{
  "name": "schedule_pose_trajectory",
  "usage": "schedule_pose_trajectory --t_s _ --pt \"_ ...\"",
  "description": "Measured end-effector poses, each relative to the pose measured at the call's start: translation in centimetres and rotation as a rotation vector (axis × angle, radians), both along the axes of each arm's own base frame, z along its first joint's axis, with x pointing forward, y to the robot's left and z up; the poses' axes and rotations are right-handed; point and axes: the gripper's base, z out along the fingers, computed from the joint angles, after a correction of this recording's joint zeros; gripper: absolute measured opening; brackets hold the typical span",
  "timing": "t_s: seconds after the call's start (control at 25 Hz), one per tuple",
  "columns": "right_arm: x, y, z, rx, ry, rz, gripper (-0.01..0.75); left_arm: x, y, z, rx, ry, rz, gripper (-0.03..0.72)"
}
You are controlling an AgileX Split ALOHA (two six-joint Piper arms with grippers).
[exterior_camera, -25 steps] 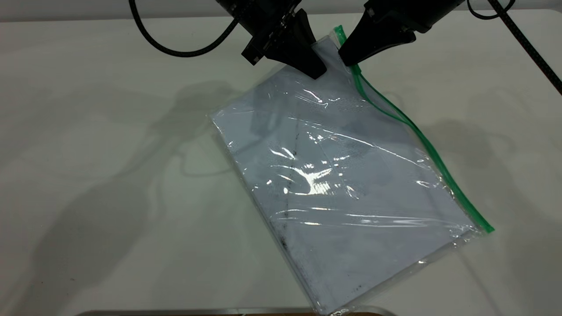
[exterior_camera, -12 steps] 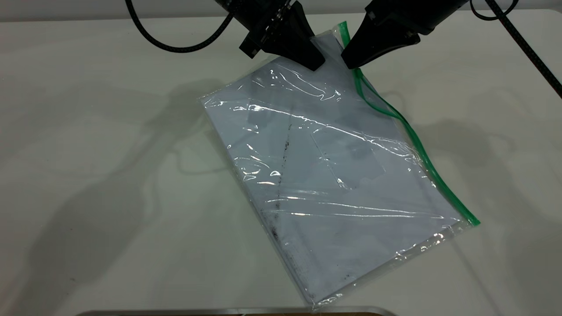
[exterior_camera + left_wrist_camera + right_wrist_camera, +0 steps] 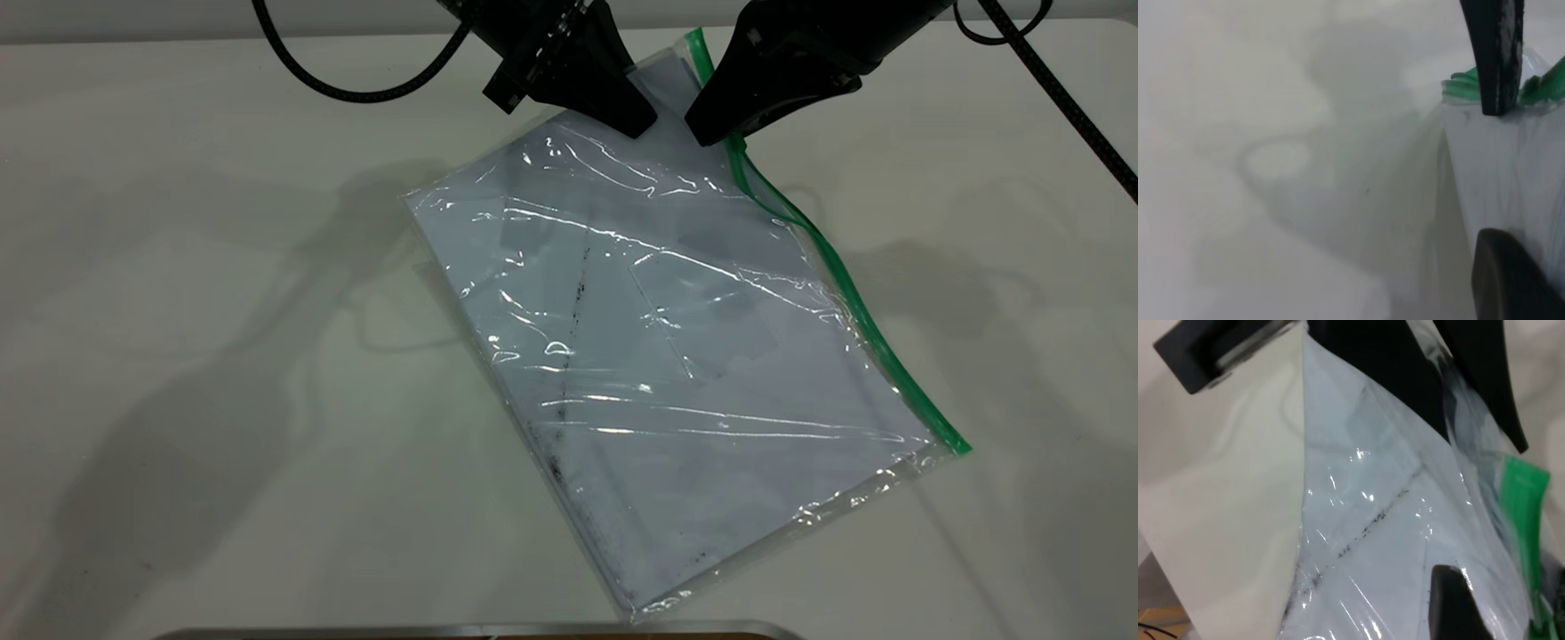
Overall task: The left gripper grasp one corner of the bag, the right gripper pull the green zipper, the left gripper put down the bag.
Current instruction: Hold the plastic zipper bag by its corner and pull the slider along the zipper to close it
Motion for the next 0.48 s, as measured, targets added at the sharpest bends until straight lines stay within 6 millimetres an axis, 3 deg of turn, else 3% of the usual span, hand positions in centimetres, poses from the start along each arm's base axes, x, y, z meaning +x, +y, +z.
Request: schedule_pose_trajectory --t_s 0.36,0.48 --pt "0.6 -0.46 -0.47 -0.05 -0.049 -0.052 0.412 0.07 -0.15 0.64 -0.026 0.002 0.012 0.052" --pt "0.53 -0.43 -0.47 -0.047 -0.044 -0.045 0.369 0.08 -0.16 0.65 -0.028 0.002 0.013 0.052"
